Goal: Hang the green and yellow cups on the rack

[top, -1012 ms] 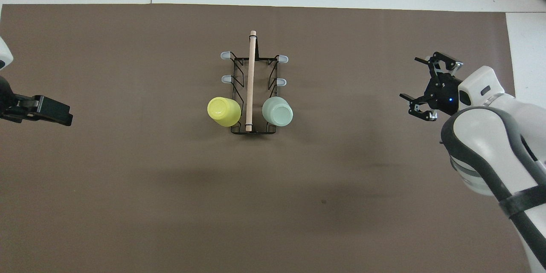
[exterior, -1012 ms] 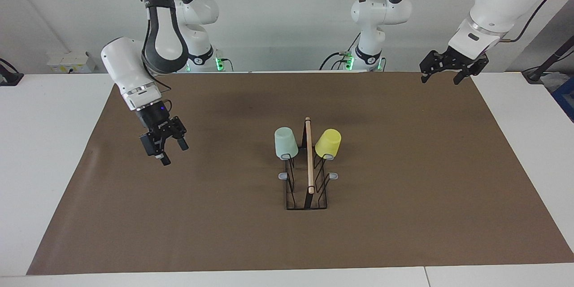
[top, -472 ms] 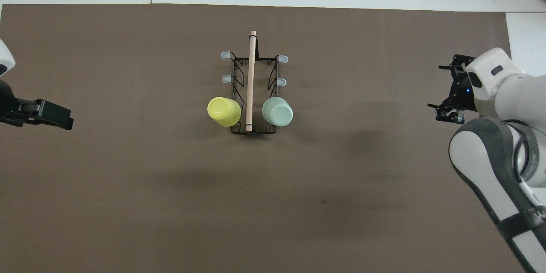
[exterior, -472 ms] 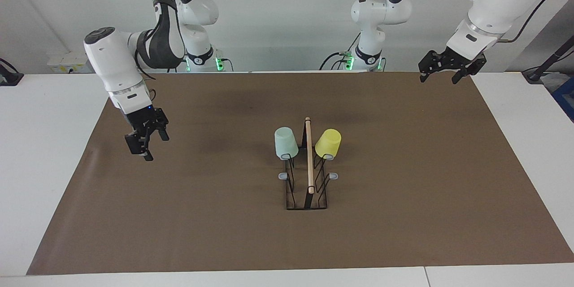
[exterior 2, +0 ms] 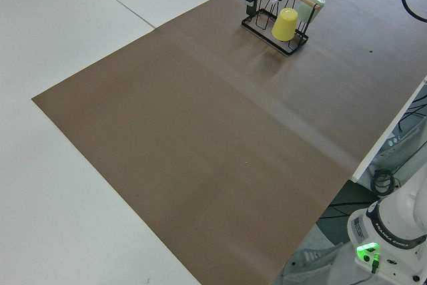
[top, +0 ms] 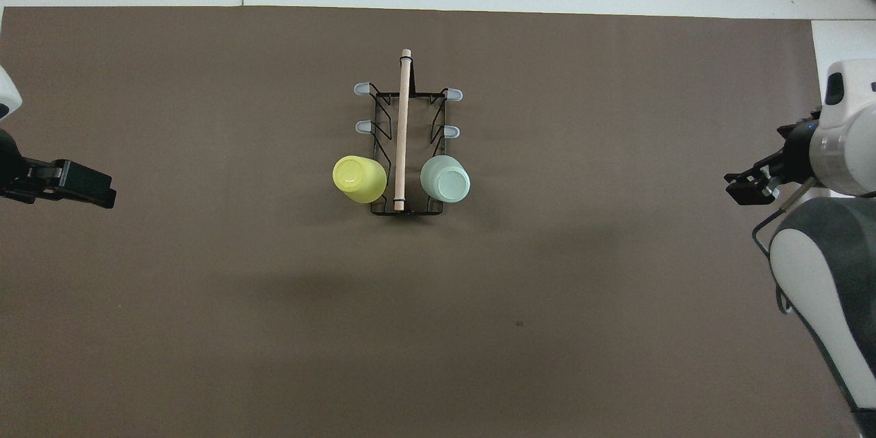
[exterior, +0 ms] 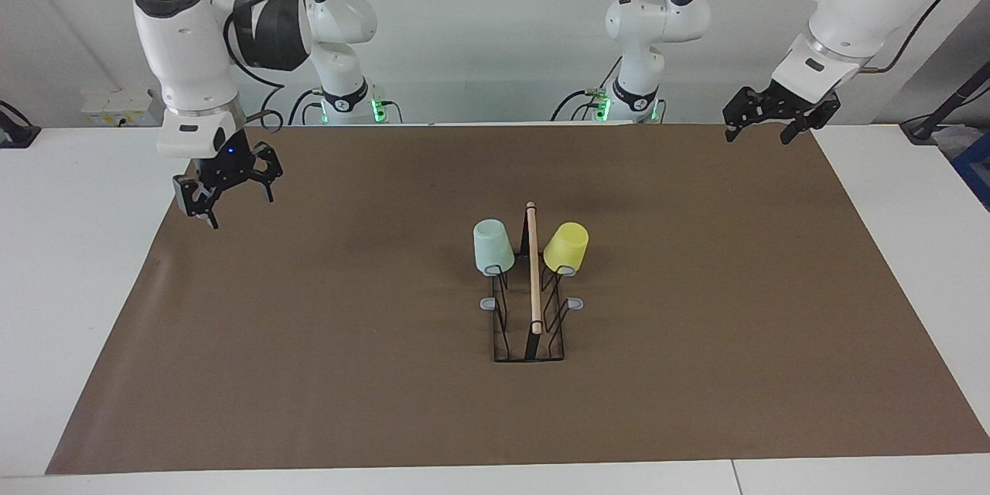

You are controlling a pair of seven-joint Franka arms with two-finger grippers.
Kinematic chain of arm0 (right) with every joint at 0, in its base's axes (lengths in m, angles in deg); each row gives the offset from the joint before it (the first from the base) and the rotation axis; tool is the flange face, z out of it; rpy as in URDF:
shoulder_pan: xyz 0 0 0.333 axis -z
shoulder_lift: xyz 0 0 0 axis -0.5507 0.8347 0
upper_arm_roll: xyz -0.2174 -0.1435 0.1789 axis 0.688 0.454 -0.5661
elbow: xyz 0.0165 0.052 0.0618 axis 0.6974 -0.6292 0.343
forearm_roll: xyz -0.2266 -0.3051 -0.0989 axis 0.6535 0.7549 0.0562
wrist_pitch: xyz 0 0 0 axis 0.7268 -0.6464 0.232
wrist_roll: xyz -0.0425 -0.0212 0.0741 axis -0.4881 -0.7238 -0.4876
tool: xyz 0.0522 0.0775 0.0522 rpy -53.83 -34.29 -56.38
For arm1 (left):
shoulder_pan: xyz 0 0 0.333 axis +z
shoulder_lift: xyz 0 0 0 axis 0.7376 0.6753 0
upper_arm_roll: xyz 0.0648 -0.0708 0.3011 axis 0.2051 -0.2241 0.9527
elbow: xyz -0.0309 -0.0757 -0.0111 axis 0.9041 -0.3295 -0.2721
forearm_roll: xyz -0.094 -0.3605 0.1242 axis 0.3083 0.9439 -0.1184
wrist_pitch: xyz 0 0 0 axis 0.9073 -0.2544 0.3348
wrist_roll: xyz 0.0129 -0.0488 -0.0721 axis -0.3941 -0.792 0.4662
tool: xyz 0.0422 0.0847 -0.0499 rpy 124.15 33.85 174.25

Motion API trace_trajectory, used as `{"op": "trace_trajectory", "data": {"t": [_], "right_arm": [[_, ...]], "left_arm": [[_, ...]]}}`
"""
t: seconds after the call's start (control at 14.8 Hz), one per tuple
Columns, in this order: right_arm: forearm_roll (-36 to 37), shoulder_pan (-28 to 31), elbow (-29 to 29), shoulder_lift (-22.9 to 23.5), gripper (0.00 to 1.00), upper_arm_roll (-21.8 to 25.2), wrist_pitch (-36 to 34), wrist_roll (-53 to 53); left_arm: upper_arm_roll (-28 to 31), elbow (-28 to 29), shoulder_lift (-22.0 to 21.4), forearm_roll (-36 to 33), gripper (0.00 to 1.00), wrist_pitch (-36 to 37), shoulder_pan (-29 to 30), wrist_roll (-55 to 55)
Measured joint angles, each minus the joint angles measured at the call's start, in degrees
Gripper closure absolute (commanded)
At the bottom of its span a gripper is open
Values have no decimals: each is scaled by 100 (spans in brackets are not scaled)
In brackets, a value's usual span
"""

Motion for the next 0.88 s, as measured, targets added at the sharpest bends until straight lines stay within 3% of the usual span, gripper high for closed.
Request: {"op": "trace_trajectory", "data": {"t": [0.2, 0.4, 0.61, 0.88], "right_arm": [[0, -89, 560, -2, 0, 102, -1003, -1518], [-203, -723, 991, 2, 0, 875, -1953, -2610], [-375, -1250, 1417, 6, 0, 1520, -2719, -3001], [-399, -1134, 1395, -15, 0, 1402, -3025, -3021]], "left_arm": [[1, 0, 0, 0, 0, 0, 1, 0], [1, 0, 0, 0, 0, 0, 1, 0], [1, 0, 0, 0, 0, 0, 1, 0], [1, 0, -1, 0, 0, 0, 1, 0]]}}
